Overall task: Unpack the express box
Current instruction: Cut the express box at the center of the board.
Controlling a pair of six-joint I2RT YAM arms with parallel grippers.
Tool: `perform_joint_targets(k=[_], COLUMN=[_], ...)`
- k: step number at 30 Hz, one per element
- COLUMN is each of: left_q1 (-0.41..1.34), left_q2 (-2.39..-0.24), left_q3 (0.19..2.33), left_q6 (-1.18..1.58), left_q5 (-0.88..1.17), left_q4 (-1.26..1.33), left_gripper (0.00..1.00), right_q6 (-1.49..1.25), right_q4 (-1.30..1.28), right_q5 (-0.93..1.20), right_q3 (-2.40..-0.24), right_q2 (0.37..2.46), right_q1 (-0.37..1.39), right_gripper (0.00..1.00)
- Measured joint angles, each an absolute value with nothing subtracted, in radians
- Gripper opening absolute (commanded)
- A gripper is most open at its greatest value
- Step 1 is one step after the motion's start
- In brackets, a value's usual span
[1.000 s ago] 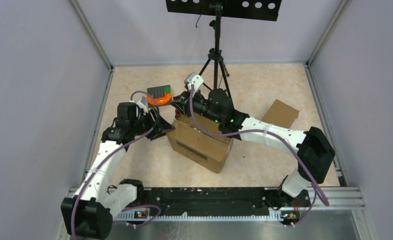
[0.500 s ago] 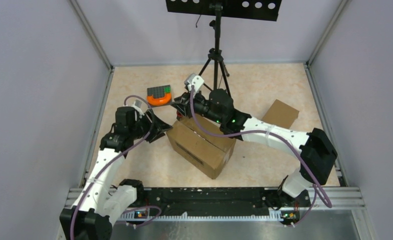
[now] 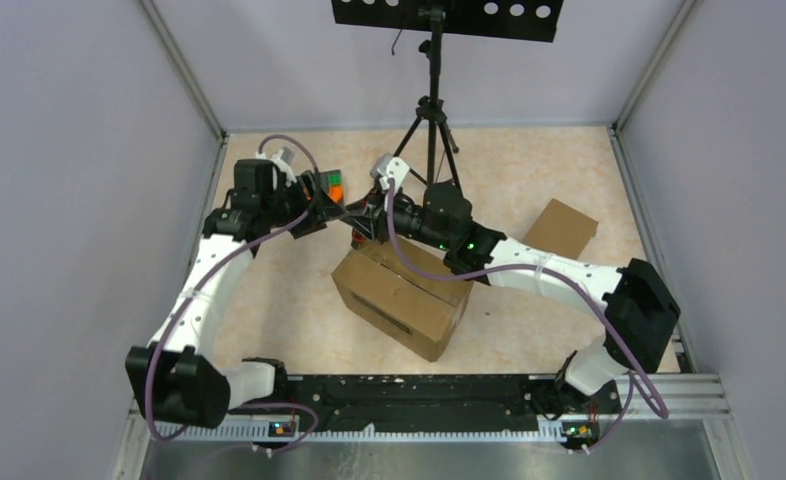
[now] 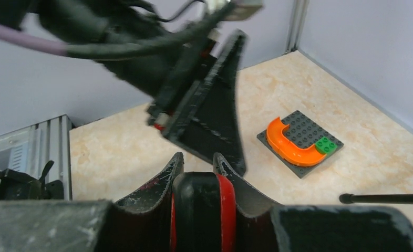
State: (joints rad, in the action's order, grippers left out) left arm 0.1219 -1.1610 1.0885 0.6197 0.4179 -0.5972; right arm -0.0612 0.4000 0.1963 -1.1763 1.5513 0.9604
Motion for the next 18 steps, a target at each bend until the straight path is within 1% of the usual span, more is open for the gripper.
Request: perform_joint_targets(k=[7, 11, 15, 18], left_q1=[0.121, 0.121, 0.122, 0.123], left_q2=[-1.385, -1.407, -1.407, -1.407], left_q3=[1.202, 1.196, 1.163, 1.139], left_q6=[0.508, 0.476, 0.458, 0.432], left_q5=[0.590, 0.698, 0.803, 0.849], left_q4=[-0.587, -0.577, -0.545, -0.546], left_gripper=[0.70, 0.73, 0.73, 0.70], right_q6=[-0.073, -0.075, -0.075, -0.075], right_q4=[0.426, 0.434, 0.434, 0.434], right_q5=[0.235, 0.237, 0.236, 0.234], right_q3=[-1.136, -1.126, -1.126, -1.126], right_q2=[1.523, 1.518, 1.518, 1.518], right_q1=[0.960, 0.960, 0.960, 0.960], right_gripper=[0.00, 0.00, 0.00, 0.00])
